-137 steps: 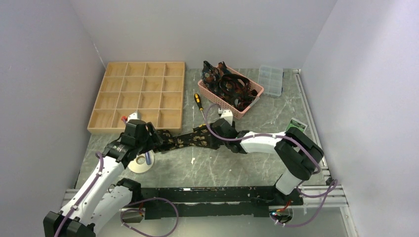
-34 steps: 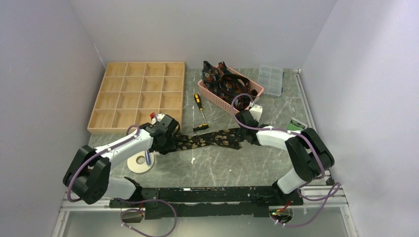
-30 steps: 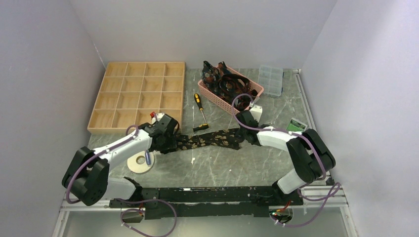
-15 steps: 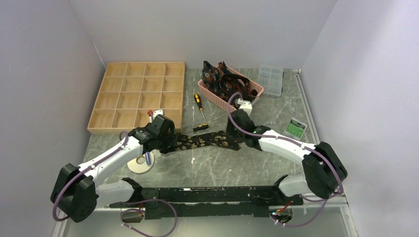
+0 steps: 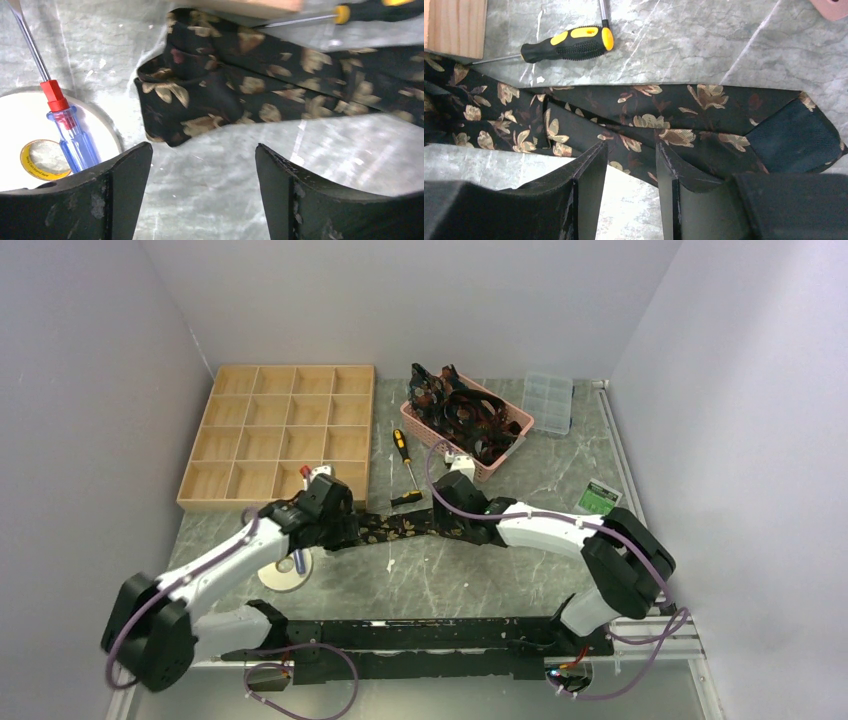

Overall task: Roll the ties
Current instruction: Roll the tie at the center of the board.

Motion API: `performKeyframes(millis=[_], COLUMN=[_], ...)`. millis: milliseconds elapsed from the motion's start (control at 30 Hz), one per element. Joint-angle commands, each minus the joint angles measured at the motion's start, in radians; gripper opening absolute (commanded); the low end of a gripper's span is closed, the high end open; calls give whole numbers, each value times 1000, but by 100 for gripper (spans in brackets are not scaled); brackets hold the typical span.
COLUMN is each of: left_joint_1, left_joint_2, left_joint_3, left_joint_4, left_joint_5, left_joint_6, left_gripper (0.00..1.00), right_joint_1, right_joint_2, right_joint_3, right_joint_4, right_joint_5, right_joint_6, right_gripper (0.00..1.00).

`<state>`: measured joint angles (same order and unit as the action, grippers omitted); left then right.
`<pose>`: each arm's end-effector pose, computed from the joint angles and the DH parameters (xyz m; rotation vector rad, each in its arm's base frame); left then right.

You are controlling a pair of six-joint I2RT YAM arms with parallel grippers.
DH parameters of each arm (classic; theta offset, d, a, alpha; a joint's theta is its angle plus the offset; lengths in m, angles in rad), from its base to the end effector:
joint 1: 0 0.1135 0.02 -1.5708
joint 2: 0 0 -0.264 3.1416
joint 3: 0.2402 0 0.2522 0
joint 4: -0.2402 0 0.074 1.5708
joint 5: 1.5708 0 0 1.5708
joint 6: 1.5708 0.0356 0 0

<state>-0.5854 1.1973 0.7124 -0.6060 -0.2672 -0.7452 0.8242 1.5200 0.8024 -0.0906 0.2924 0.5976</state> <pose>0.1872 -0.1128 0.2021 -0.2928 2.5856 -0.1178 0.2149 0.2171 0.1831 -0.1283 2.3597 0.3539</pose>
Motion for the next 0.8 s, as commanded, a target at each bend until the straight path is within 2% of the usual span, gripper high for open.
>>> performKeyframes(millis=[0,100,133,167,333,500,633,767], left_joint_1=[3,2,1,1,1,15,72,154], left_joint_2=[-168,-151,-132,-115,-61,78,123,147], left_joint_3=[-36,-83,-101,-120,-193,-148,-121,-120], left_joint_4=[8,11,12,15,61,34,49,94], left_joint_5=[145,229,234,232,238,116,49,40], left_joint_6=[24,-9,-25,-42,-82,-113,-151,-168], left_gripper=[72,26,13,4,3,3,3,3], right_joint_1=[7,8,9,9,10,12,14,13], right_joint_2=[-47,-60,-62,-63,-77,-86,-57,-50], right_joint_3=[-21,-37,-43,-49,-81,-138,-186,-228], right_joint_4=[66,79,84,86,87,108,143,172], right_joint_5=[-9,-6,-7,-8,-25,-38,-28,-21], right_joint_6=[-19,-19,-19,-16,-3,20,56,98], right_gripper=[44,41,40,40,38,37,36,34])
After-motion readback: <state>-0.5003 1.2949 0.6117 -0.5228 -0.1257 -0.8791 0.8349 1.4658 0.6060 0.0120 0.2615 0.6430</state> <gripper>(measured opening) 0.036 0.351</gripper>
